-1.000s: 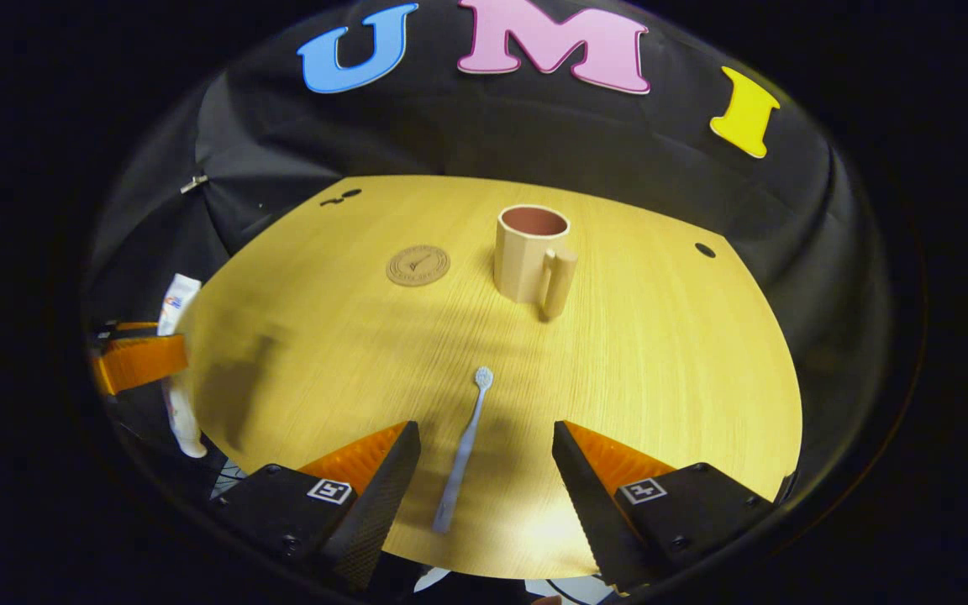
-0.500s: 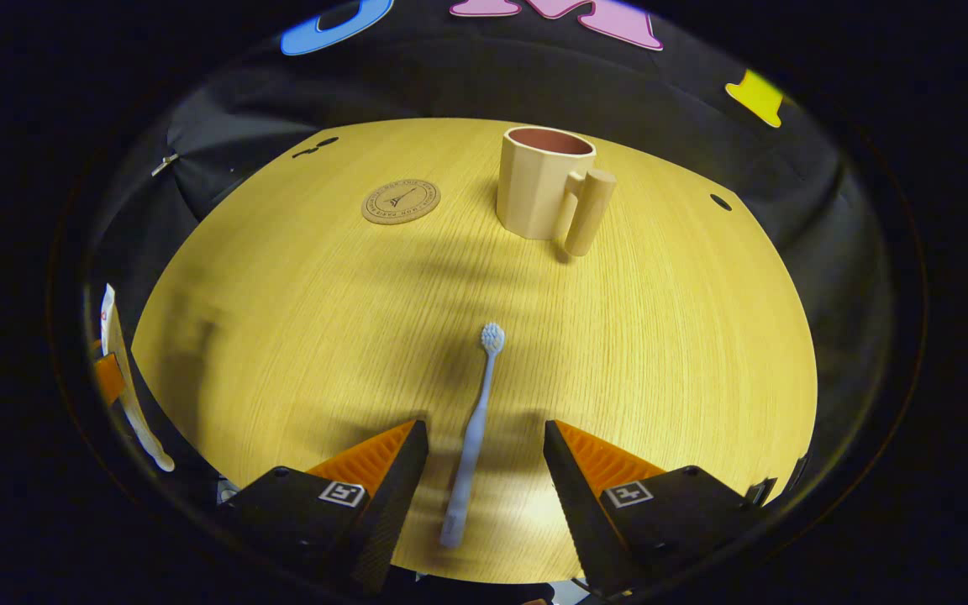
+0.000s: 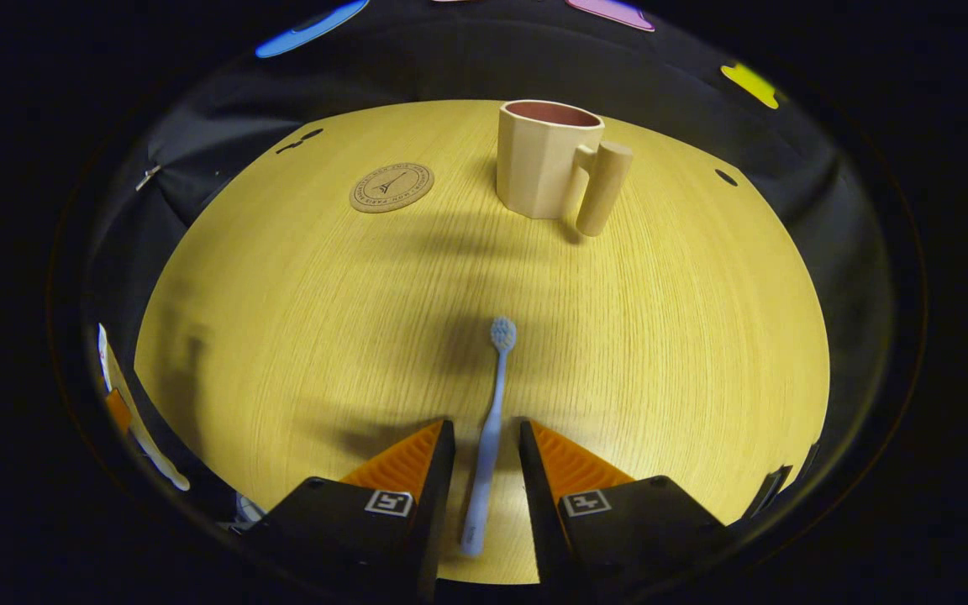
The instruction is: Put the toothbrush and toothpaste on the desktop into the cup, then pick up the cup and place it on the coaster on the desktop.
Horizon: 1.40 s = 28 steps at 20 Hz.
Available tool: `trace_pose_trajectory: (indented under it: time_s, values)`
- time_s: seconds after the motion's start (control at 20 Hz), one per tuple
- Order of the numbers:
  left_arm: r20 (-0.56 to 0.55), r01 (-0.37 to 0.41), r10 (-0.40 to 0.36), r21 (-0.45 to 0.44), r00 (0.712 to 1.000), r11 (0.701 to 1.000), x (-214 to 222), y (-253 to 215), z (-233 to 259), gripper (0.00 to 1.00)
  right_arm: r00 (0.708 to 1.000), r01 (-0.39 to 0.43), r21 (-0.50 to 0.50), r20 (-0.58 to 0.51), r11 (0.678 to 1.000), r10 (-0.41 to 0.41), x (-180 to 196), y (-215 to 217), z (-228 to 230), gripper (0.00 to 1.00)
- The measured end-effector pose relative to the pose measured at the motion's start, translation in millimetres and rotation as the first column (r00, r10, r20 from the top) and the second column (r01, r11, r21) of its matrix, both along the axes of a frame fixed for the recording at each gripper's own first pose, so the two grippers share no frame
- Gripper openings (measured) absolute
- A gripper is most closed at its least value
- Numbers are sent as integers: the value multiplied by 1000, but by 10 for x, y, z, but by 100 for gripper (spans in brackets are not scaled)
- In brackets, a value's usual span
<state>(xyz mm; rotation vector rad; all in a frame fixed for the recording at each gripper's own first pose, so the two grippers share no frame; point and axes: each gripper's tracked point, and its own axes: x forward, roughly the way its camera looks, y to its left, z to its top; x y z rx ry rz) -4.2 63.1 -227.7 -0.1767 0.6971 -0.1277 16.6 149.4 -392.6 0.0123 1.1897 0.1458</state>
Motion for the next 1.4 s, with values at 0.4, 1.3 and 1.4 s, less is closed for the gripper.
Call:
trace_pose_trajectory:
  time_s: [0.4,1.3,1.4]
  values:
    - [-1,-16,16,-12,1000,1000,-22,25,27,28,999,7,-79,-44,997,-10,-64,-28,11,9]
    - [392,124,-9,-270,920,955,1030,-745,1547,28,954,35,313,273,949,-125,-84,-303,1117,9]
    - [434,161,-22,-286,901,945,1200,-950,1731,28,951,54,322,272,945,-147,-156,-424,1142,9]
